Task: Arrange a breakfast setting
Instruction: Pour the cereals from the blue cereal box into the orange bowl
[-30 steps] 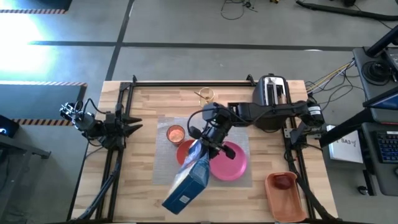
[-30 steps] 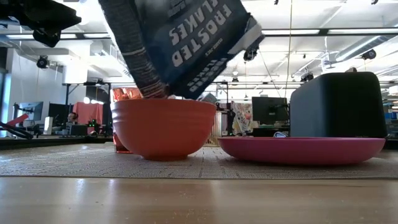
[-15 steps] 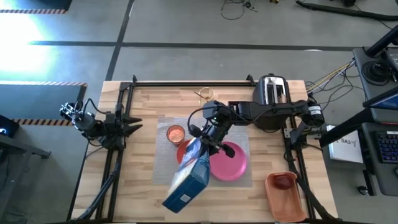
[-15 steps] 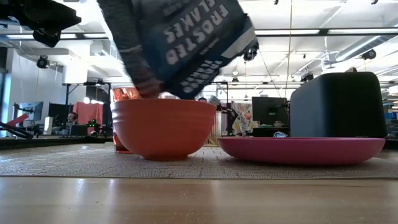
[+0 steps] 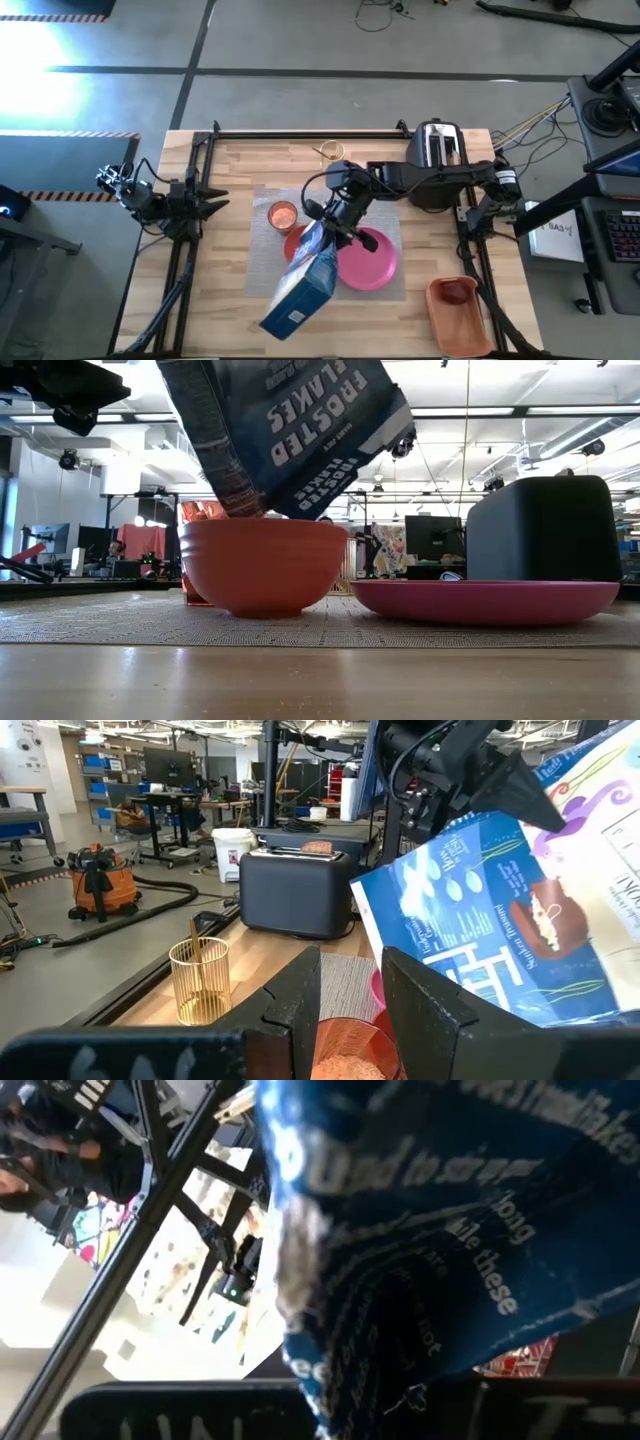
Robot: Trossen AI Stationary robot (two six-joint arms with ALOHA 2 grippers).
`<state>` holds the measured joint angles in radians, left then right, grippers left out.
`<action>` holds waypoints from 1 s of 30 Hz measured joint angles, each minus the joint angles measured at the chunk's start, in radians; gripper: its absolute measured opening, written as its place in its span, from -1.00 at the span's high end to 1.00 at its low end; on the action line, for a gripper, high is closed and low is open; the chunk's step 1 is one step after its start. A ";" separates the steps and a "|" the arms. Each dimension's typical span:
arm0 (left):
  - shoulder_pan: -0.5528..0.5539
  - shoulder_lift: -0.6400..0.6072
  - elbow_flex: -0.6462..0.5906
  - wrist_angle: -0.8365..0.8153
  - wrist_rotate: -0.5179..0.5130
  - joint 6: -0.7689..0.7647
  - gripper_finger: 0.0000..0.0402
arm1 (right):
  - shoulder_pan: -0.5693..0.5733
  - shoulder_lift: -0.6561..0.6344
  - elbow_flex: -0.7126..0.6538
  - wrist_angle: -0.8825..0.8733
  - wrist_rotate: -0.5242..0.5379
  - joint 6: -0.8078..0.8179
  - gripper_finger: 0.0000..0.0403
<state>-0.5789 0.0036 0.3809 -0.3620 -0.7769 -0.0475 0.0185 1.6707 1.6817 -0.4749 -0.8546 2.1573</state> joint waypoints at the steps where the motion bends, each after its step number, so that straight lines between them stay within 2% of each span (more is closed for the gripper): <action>1: 0.000 0.000 0.000 0.000 0.000 0.000 0.54 | 0.000 0.000 0.000 -0.001 0.002 -0.002 0.92; 21: 0.000 0.000 0.000 -0.003 0.000 0.000 0.54 | 0.001 -0.001 0.000 -0.003 -0.012 -0.142 0.92; 30: 0.000 0.000 0.000 -0.002 0.000 0.000 0.54 | 0.009 -0.036 0.000 -0.153 -0.009 -0.298 0.92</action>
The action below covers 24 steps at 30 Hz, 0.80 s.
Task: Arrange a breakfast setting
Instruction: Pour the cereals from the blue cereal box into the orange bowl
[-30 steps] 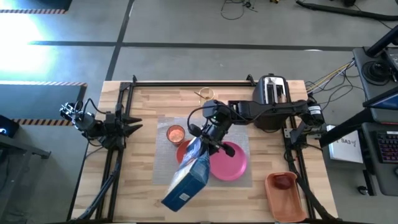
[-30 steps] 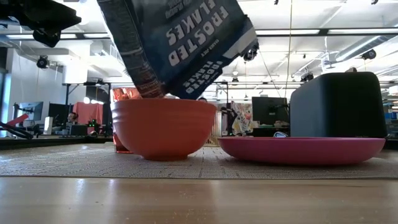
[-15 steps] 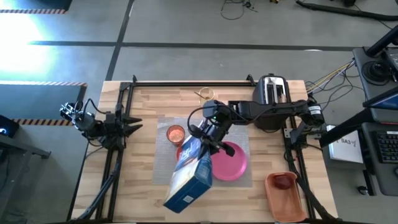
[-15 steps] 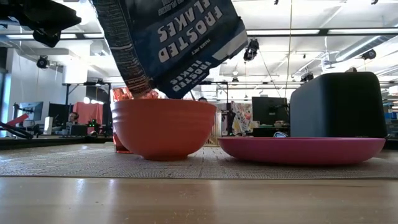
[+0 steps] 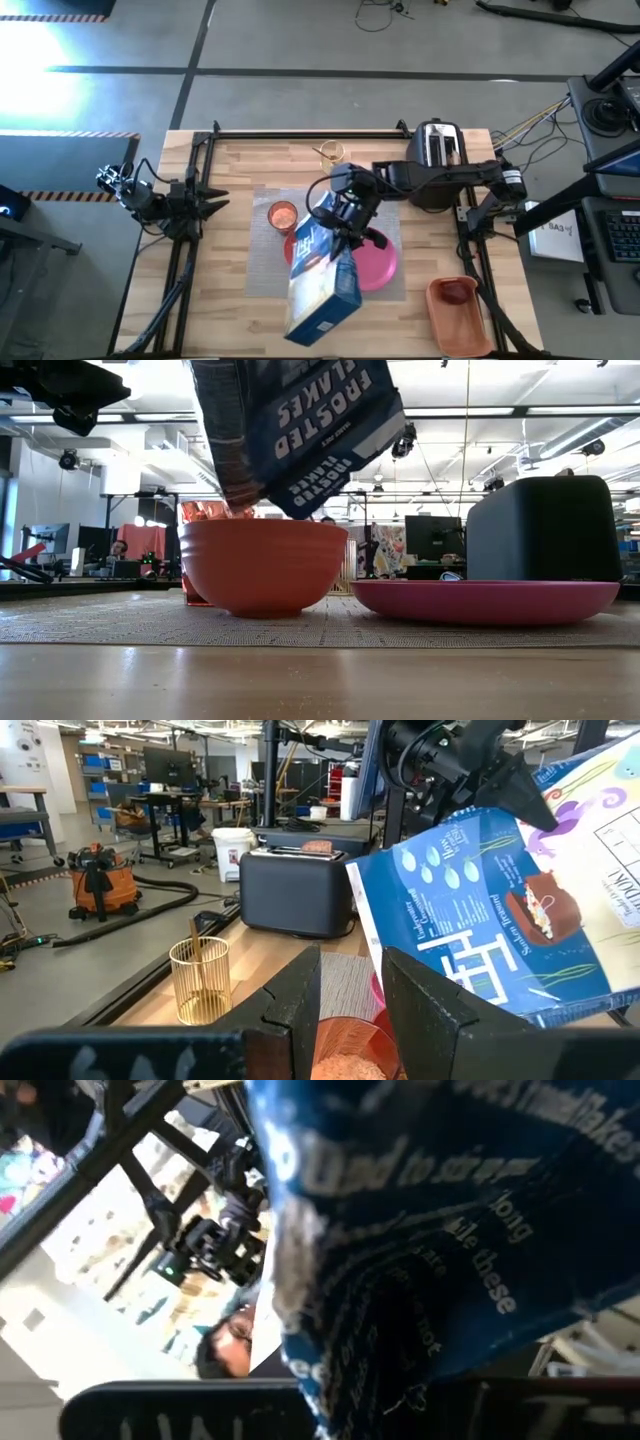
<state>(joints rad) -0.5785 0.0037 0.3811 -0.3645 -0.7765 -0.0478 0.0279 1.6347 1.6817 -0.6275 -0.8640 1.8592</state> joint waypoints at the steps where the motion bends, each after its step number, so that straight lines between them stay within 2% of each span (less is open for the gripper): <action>1: 0.000 0.000 0.000 0.000 0.000 0.000 0.54 | 0.003 -0.002 0.000 -0.003 0.000 -0.019 0.92; 6: 0.000 0.000 0.000 0.000 0.000 -0.003 0.54 | 0.019 -0.004 0.000 -0.025 0.000 -0.118 0.92; 10: 0.000 0.000 0.000 0.000 0.000 -0.006 0.54 | 0.039 -0.004 0.000 -0.109 0.004 -0.259 0.92; 16: 0.000 0.000 0.000 0.001 0.000 -0.015 0.54 | 0.069 -0.023 0.000 -0.240 0.002 -0.390 0.92; 24: 0.000 0.000 0.000 0.006 0.000 -0.018 0.54 | 0.086 -0.051 0.000 -0.305 0.146 -0.619 0.92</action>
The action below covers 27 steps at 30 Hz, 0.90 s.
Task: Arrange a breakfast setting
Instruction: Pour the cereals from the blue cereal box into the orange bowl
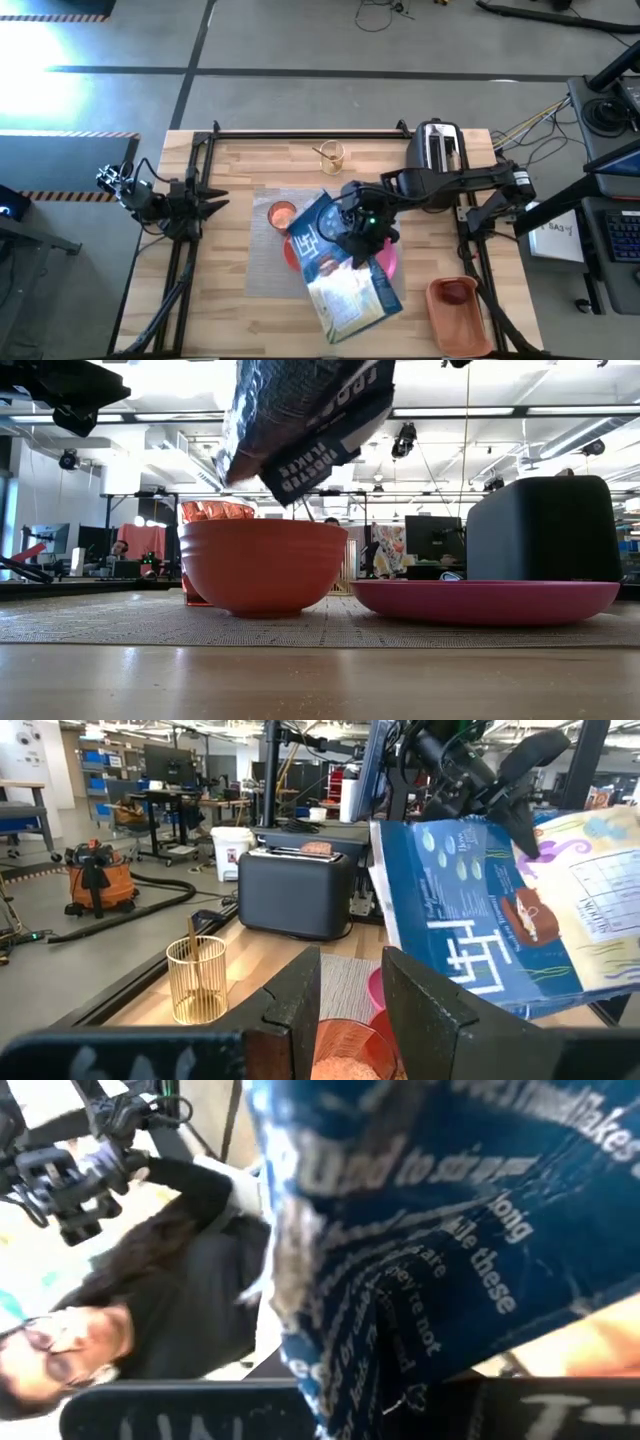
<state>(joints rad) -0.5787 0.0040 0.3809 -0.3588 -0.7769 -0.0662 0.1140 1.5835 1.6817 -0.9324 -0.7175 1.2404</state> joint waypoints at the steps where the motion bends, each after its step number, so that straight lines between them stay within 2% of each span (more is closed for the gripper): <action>1: 0.000 0.000 0.000 -0.001 0.000 0.000 0.54 | 0.004 -0.003 0.000 -0.007 0.011 -0.028 0.92; 10: 0.000 0.000 0.000 0.001 0.000 -0.044 0.54 | 0.052 -0.017 0.000 -0.107 0.053 -0.232 0.92; 16: 0.000 0.000 0.000 0.000 0.001 -0.113 0.54 | 0.083 -0.051 0.000 -0.180 0.174 -0.373 0.92; 20: 0.000 0.000 0.000 -0.001 0.051 -0.135 0.54 | 0.100 -0.095 0.000 -0.192 0.340 -0.484 0.92; 24: 0.000 0.000 0.000 0.000 0.154 -0.137 0.54 | 0.125 -0.137 0.000 -0.192 0.579 -0.637 0.92; 27: 0.000 0.010 0.000 0.012 0.195 -0.131 0.52 | 0.137 -0.157 0.000 -0.186 0.739 -0.736 0.92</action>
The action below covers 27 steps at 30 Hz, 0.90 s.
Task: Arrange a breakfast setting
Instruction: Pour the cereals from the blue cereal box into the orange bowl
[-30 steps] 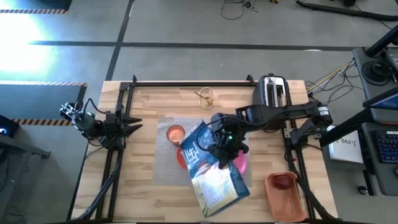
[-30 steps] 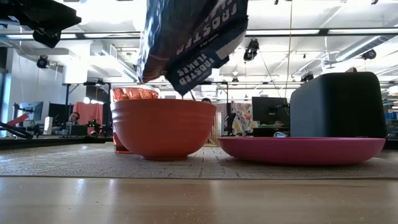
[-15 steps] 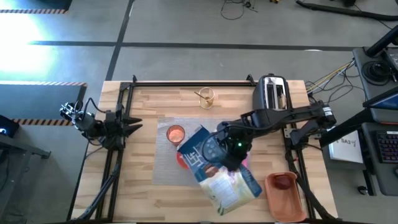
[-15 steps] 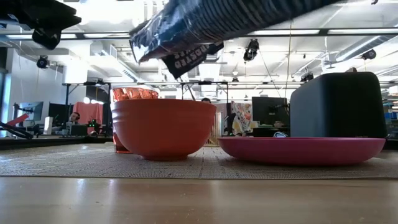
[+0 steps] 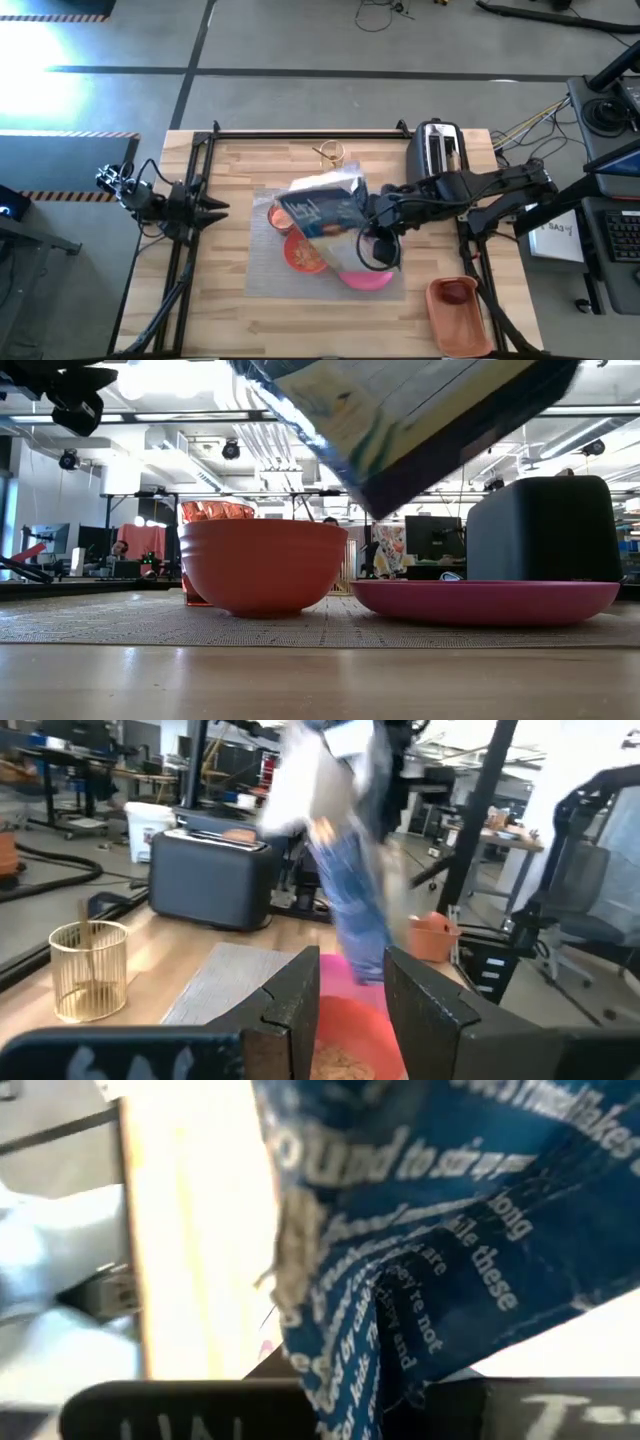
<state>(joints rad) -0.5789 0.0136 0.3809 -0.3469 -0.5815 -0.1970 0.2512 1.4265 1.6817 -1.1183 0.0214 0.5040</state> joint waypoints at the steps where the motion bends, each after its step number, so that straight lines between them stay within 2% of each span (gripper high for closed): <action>1: 0.000 0.007 0.000 0.005 0.001 0.002 0.50 | 0.000 -0.002 0.000 0.005 0.039 -0.031 0.92; 4: 0.000 0.040 0.000 0.006 0.001 0.011 0.41 | -0.002 0.001 0.000 0.021 0.101 -0.114 0.92; 8: 0.000 0.109 0.000 0.032 0.008 0.060 0.25 | -0.008 0.020 0.000 0.079 0.111 -0.224 0.92; 13: 0.000 0.217 0.000 0.170 0.001 0.169 0.02 | -0.022 0.038 0.000 0.131 0.123 -0.332 0.92; 19: 0.000 0.317 0.000 0.322 -0.060 0.238 -0.21 | -0.053 0.048 0.000 0.226 0.253 -0.438 0.92; 22: 0.000 0.348 0.000 0.365 -0.098 0.214 -0.27 | -0.073 0.058 0.000 0.281 0.299 -0.520 0.92; 27: 0.000 0.387 0.000 0.421 -0.127 0.228 -0.28 | -0.102 0.081 -0.001 0.412 0.295 -0.665 0.92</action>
<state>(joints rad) -0.5788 0.4009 0.3809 0.0743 -0.7081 0.0312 0.1487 1.5079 1.6810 -0.7066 0.3165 -0.1606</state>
